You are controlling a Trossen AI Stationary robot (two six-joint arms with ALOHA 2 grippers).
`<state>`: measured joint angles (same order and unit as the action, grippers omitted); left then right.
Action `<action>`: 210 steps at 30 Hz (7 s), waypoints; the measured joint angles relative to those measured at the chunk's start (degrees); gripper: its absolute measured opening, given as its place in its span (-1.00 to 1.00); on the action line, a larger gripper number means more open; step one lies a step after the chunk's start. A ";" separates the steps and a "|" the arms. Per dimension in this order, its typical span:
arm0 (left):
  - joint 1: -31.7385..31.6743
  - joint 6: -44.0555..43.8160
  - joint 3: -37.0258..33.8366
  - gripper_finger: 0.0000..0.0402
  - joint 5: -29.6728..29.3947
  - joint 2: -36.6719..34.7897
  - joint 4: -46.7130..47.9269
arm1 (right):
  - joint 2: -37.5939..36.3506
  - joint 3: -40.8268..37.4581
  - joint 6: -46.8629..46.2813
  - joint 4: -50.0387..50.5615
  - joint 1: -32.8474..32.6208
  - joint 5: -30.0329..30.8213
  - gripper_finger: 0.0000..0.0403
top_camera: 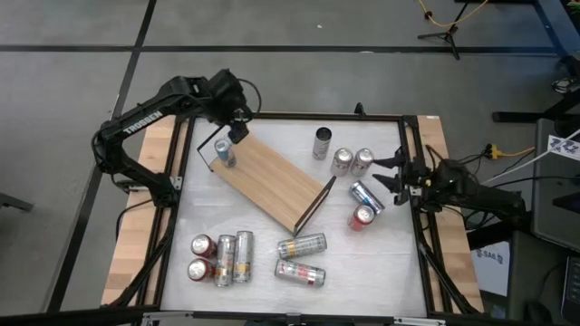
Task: Place canned beverage on shelf
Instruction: Put the blue soda can aligned with the blue soda can on the shelf
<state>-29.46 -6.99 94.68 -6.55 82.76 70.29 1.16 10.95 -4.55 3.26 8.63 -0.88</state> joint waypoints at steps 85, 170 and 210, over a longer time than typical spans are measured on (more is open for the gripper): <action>7.52 4.66 0.04 0.54 0.00 0.48 -21.94 | 71.96 28.59 -30.06 47.50 -0.03 -5.16 0.06; 7.52 4.64 0.04 0.54 0.00 0.48 -21.95 | 72.20 28.30 -37.47 46.32 0.01 -11.02 0.61; 7.52 4.48 0.04 0.54 0.00 0.49 -21.96 | 49.71 28.36 -46.39 55.82 -8.80 6.06 0.61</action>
<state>-21.93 -2.50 94.72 -6.55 83.25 48.34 50.86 39.31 -50.94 59.08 -0.17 5.18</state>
